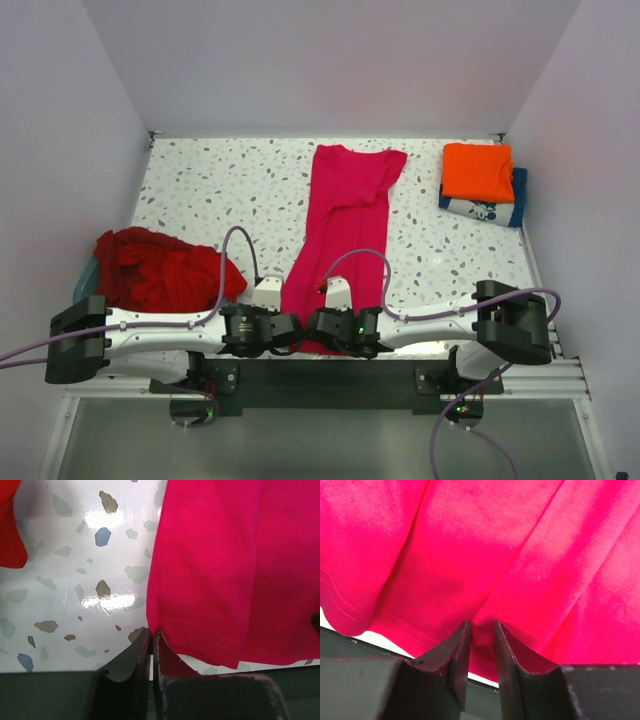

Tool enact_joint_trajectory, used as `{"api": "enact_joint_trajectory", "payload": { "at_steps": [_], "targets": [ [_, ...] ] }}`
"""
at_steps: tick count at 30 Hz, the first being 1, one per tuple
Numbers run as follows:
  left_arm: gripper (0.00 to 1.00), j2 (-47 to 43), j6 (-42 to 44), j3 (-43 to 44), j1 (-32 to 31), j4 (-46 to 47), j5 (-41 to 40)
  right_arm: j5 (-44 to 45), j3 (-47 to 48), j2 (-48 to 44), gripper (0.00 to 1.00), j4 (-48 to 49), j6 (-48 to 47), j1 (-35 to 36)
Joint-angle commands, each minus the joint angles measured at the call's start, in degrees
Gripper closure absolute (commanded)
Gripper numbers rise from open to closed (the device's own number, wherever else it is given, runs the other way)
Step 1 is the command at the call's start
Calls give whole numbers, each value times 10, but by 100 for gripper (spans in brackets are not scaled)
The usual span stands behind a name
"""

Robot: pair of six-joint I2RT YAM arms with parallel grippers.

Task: Fold and stack the t-shirts
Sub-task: Fold the tshirt

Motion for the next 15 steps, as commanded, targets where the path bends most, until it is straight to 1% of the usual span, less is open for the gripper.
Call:
{"api": "enact_joint_trajectory", "payload": {
  "at_steps": [1, 2, 3, 5, 6, 7, 11, 15],
  "targets": [
    [94, -14, -15, 18, 4, 84, -5, 11, 10, 5, 71, -37, 22, 12],
    [94, -13, -15, 19, 4, 85, -5, 10, 7, -4, 73, -39, 23, 12],
    [94, -13, -15, 18, 4, 87, -5, 8, 4, -7, 80, -39, 23, 12],
    [94, -10, -14, 19, 4, 89, -4, 5, -1, -17, 89, -33, 24, 13],
    [94, -10, -14, 19, 3, 89, -4, 5, -6, -20, 98, -33, 26, 12],
    [94, -9, -14, 20, 4, 89, -4, 5, -7, -23, 100, -33, 28, 13],
    [94, -7, -12, 22, 4, 88, -4, -2, -9, -44, 100, -27, 27, 12],
    [94, -6, -12, 22, 5, 89, -3, -7, -7, -83, 100, -25, 26, 16]
  ]
}}
